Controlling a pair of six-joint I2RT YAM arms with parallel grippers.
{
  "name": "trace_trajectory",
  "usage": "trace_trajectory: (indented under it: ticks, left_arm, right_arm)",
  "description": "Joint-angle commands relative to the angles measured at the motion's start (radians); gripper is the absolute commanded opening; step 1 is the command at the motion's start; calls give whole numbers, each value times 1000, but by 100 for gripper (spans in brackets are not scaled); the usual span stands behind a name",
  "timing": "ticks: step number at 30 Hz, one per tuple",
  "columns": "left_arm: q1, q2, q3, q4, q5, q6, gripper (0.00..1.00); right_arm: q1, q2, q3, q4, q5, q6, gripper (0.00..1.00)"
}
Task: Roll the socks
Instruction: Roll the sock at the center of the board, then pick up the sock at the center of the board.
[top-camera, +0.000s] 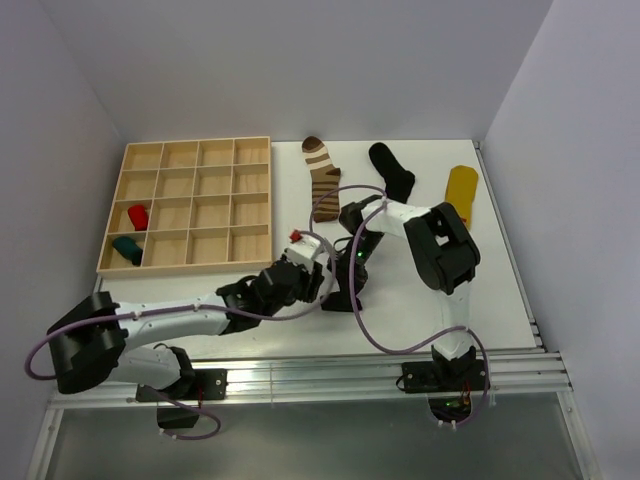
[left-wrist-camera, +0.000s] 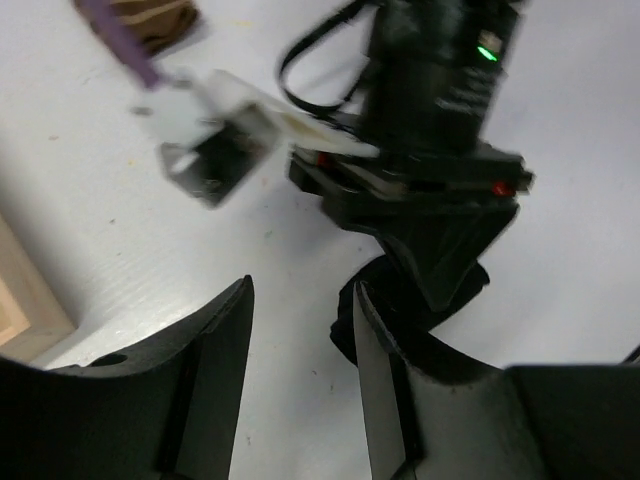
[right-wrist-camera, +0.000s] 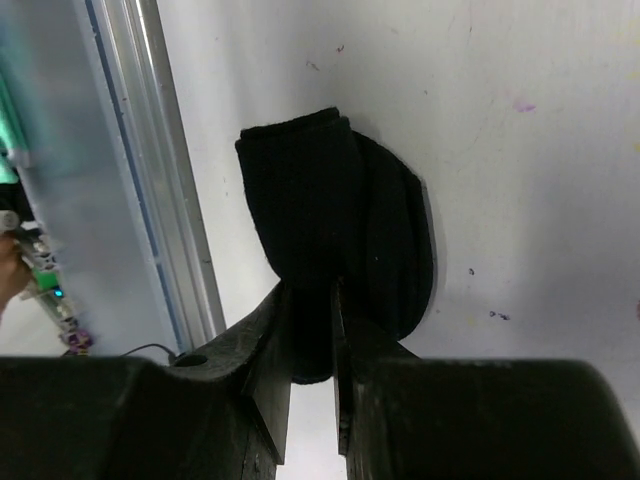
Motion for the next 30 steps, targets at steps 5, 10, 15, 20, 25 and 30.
trace_trajectory:
  ticks: [5, 10, 15, 20, 25, 30]
  left_arm:
    - [-170, 131, 62, 73, -72, 342, 50]
    - [-239, 190, 53, 139, -82, 442, 51]
    - [-268, 250, 44, 183, -82, 491, 54]
    - [-295, 299, 67, 177, -72, 514, 57]
    - [-316, 336, 55, 208, -93, 571, 61]
    - [-333, 378, 70, 218, -113, 618, 61]
  right_arm:
    - [-11, 87, 14, 7, 177, 7, 18]
    - [-12, 123, 40, -20, 172, 19, 18]
    - [-12, 144, 50, -23, 176, 36, 18]
    - [-16, 170, 80, -48, 169, 50, 18]
    - [-17, 193, 106, -88, 164, 42, 18]
    - [-19, 210, 113, -91, 169, 46, 18]
